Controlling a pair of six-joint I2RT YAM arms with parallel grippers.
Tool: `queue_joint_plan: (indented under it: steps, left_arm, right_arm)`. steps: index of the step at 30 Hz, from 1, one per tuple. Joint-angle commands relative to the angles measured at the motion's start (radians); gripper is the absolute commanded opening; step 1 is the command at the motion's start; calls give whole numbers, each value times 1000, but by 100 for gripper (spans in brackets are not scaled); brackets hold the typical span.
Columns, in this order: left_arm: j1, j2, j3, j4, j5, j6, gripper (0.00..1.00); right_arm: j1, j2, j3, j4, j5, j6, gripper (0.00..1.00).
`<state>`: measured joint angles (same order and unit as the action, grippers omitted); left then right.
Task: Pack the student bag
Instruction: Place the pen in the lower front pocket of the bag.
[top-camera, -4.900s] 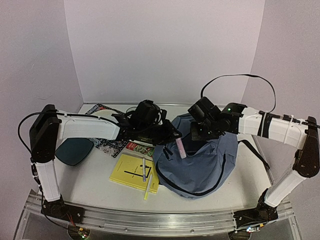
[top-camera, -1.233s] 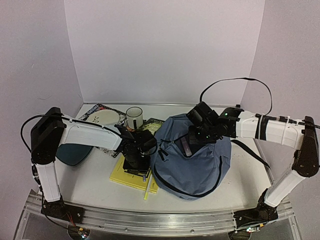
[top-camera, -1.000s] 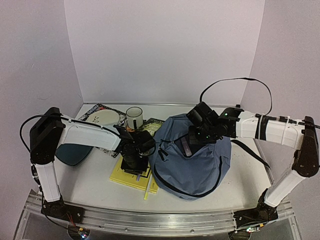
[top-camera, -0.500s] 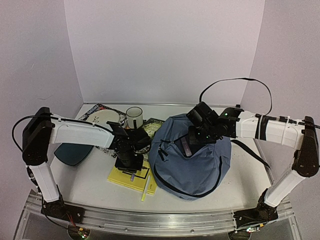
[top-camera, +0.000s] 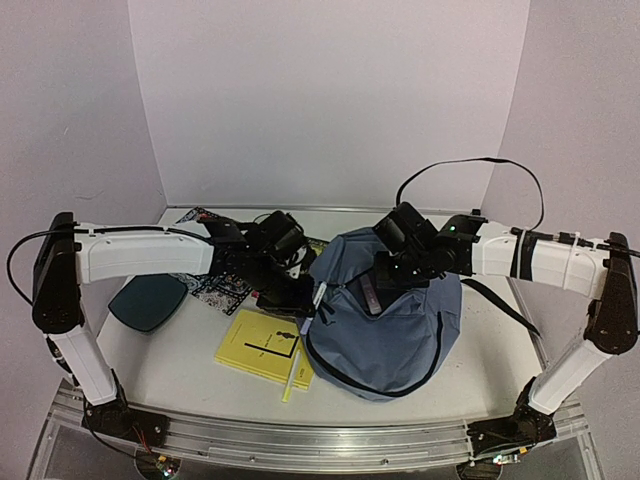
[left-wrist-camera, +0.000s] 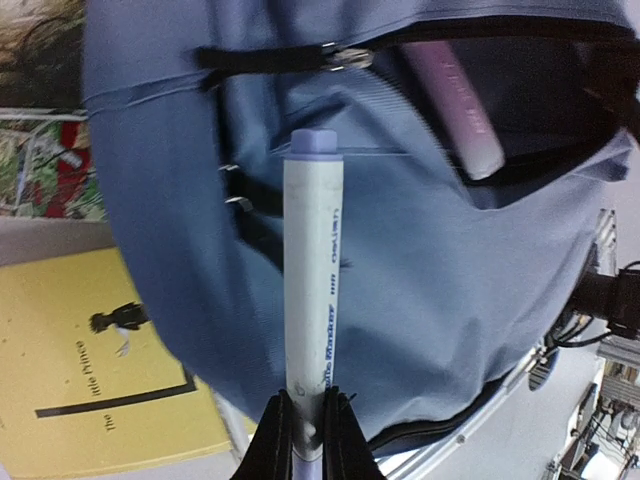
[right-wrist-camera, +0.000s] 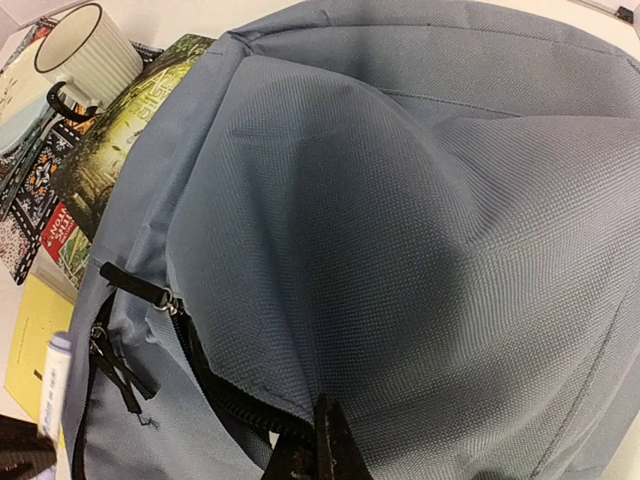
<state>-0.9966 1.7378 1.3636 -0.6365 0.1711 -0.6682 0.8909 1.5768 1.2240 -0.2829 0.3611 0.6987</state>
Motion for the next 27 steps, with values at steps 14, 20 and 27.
queue_joint_plan:
  steps: [14, 20, 27]
  left_arm:
    - [8, 240, 286, 126, 299, 39, 0]
    - [64, 286, 327, 161, 239, -63, 0]
    - [102, 302, 341, 296, 204, -206, 2]
  right_arm:
    - [8, -17, 45, 62, -87, -8, 0]
    - [8, -23, 42, 66, -92, -3, 0]
    - [8, -32, 38, 73, -93, 8, 0]
